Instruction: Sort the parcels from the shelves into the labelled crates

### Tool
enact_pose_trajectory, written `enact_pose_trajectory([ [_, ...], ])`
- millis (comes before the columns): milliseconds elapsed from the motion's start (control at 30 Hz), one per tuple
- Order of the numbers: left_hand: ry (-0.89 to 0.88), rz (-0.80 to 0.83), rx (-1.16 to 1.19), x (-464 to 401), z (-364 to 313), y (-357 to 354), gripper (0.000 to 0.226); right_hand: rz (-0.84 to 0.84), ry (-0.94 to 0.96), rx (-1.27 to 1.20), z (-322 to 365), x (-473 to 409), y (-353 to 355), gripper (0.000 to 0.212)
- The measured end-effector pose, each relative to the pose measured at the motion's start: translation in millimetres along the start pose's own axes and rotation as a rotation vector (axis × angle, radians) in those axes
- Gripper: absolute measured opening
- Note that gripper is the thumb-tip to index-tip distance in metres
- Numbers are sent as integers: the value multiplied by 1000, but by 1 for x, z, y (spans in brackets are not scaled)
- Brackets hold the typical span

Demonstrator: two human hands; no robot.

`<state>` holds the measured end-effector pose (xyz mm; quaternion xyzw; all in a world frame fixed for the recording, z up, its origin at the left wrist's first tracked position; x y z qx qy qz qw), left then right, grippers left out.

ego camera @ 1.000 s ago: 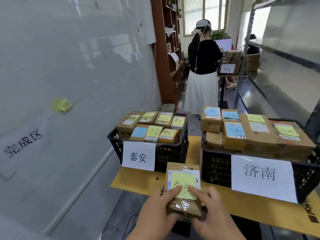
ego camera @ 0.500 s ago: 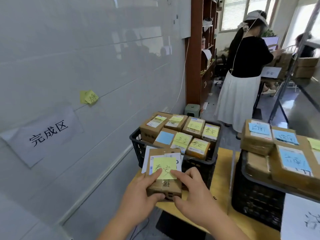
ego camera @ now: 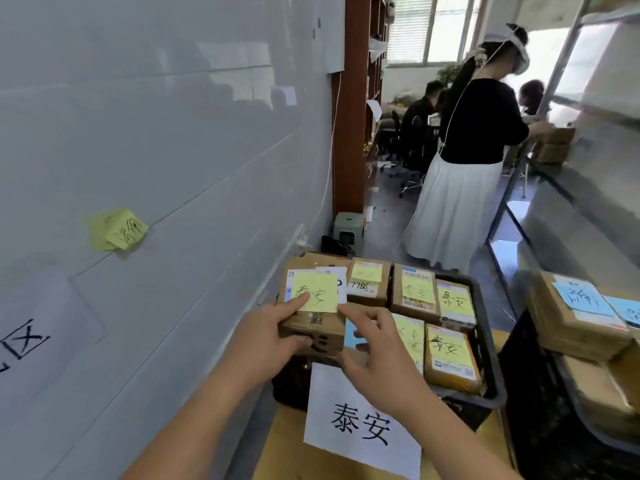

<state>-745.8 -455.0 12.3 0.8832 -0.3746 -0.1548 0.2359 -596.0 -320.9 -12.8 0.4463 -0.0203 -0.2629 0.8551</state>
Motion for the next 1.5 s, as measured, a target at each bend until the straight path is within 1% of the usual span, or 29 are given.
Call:
enact_pose_trajectory([
  [33,5,-3,4,-14,6,11,74,7,-29,21,-3,-8,-6,68],
  [100,16,-13,3,-41,15,28,72,50,-110,93,-13,-19,-18,65],
  [200,32,-22,-3,-78,25,41,73,102,-157,297,-34,-30,-31,58],
  [333,21,33,-30,-123,27,30,74,185,-266,517,-69,-42,-40,65],
  [433,-8,48,-28,-155,22,18,75,260,-244,667,-85,-47,-48,68],
  [533,-1,55,-23,-183,22,8,76,297,-256,673,-99,-47,-55,66],
  [667,14,81,-74,-210,34,-4,75,247,-245,726,-109,-42,-61,59],
  [767,51,120,-112,-215,52,-11,75,244,-248,720,-119,-41,-69,57],
  [900,117,129,-102,-210,76,-14,73,213,-238,718,-119,-52,-67,63],
  [967,133,130,-59,-207,85,-13,72,233,-230,723,-121,-58,-68,70],
  [1033,120,146,-48,-206,89,-12,72,239,-231,727,-124,-66,-68,75],
  [1133,92,188,-66,-202,92,-12,72,248,-234,750,-126,-73,-67,73],
  [1233,65,234,-77,-201,93,-13,74,292,-311,734,-128,-69,-67,74],
  [1333,5,306,-122,-202,89,-14,76,298,-359,714,-118,-66,-61,73],
  [1500,-56,318,-208,-191,84,-6,98,203,-389,721,-91,-73,-50,70],
])
Point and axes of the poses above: each hand's wrist, its own x-axis away from the middle knuckle, its own y-axis out of the back of the hand, z = x × y, the point moved 7 cm from there along -x, towards the middle knuckle, and after that the axes turned 14 degrees about x, right-handed, at the moved point
